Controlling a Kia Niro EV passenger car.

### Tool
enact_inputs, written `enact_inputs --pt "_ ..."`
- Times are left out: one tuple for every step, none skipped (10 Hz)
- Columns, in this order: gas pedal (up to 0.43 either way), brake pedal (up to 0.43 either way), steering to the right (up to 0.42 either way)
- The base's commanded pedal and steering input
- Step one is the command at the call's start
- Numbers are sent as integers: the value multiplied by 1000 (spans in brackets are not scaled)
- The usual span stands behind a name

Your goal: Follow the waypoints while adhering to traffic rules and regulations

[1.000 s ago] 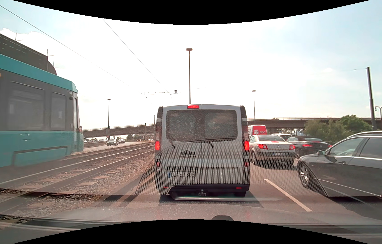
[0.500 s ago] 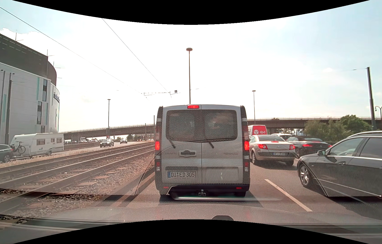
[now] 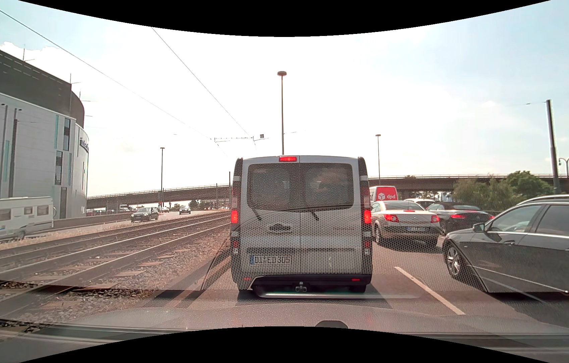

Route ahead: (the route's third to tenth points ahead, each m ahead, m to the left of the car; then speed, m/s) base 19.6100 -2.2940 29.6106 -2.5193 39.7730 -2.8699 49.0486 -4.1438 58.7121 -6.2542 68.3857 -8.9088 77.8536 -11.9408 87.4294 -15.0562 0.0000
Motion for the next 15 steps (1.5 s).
enact_inputs --pt "0 250 -3" --pt "0 250 -3" --pt "0 244 -3" --pt "0 250 -3" --pt "0 250 -3" --pt "0 250 -3" --pt "0 244 -3" --pt "0 244 -3" --pt "0 244 -3" --pt "0 250 -3" --pt "0 244 -3" --pt "0 250 -3" --pt "0 250 -3" --pt "0 250 -3" --pt "0 244 -3"
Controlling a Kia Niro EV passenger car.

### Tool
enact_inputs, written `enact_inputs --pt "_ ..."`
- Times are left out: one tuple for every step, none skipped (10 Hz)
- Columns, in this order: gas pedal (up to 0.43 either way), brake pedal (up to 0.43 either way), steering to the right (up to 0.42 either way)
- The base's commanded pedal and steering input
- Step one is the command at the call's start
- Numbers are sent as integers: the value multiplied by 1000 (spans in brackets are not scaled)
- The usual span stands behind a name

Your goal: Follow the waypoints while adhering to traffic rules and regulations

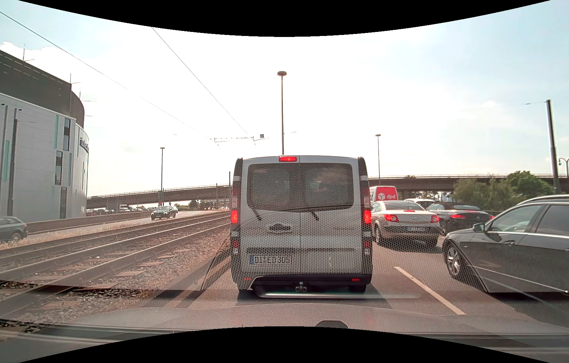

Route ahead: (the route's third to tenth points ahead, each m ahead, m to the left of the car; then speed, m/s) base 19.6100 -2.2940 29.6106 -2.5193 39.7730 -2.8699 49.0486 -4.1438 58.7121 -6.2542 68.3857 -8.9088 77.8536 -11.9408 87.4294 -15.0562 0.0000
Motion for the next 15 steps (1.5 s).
enact_inputs --pt "0 250 -3" --pt "0 250 -3" --pt "0 250 -3" --pt "0 250 -3" --pt "0 244 -3" --pt "0 244 -3" --pt "0 250 -3" --pt "0 250 -3" --pt "0 250 -3" --pt "0 250 -3" --pt "0 250 -3" --pt "0 250 -3" --pt "0 244 -3" --pt "0 244 -3" --pt "0 250 -3"
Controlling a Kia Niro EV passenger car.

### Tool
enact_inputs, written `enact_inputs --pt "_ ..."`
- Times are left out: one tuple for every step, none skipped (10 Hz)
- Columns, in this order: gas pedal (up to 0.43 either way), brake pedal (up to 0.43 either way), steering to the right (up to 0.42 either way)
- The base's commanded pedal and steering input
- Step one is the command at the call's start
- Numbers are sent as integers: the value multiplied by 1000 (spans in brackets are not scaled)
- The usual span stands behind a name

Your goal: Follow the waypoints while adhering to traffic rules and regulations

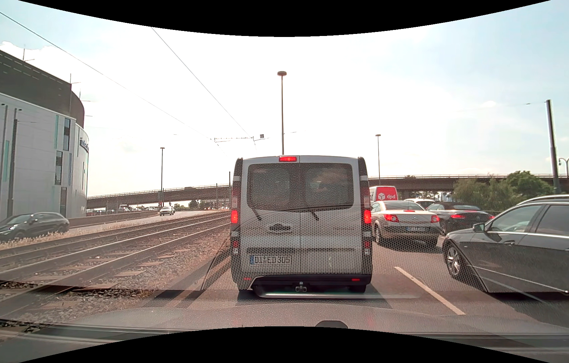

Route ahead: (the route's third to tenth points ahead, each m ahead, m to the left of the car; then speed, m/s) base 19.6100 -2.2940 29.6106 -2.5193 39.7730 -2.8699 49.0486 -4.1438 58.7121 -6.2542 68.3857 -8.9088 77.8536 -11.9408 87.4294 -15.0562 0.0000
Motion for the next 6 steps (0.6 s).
enact_inputs --pt "0 244 -3" --pt "0 250 -3" --pt "0 250 -3" --pt "0 244 -3" --pt "0 244 -3" --pt "0 244 -3"
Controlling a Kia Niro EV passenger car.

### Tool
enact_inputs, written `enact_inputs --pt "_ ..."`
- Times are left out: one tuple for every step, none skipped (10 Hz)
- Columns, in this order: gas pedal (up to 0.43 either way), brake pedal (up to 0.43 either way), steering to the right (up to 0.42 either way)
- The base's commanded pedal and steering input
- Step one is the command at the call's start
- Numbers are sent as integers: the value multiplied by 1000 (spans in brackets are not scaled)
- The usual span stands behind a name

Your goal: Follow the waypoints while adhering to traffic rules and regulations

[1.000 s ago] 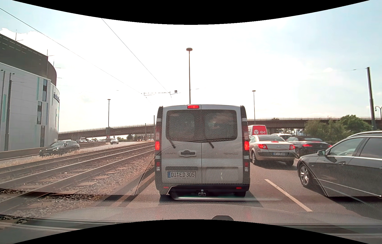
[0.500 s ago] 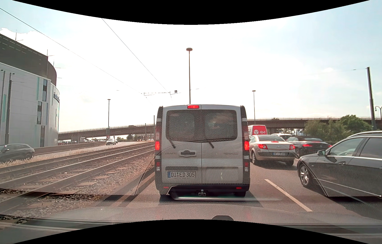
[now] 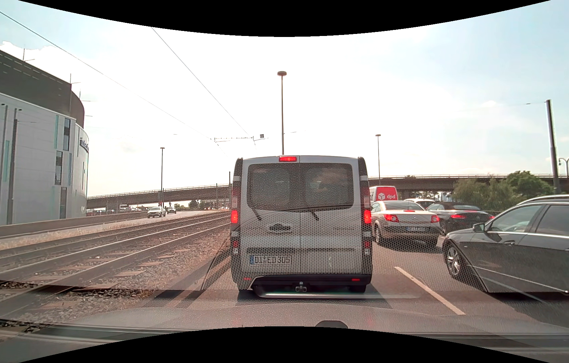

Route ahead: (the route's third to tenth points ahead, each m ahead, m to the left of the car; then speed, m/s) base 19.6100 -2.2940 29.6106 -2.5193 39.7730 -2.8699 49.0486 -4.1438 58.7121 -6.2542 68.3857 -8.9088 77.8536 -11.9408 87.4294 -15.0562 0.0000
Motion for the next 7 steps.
enact_inputs --pt "0 250 -3" --pt "0 250 -3" --pt "0 250 -3" --pt "0 250 -3" --pt "0 250 -3" --pt "0 244 -3" --pt "0 244 -3"
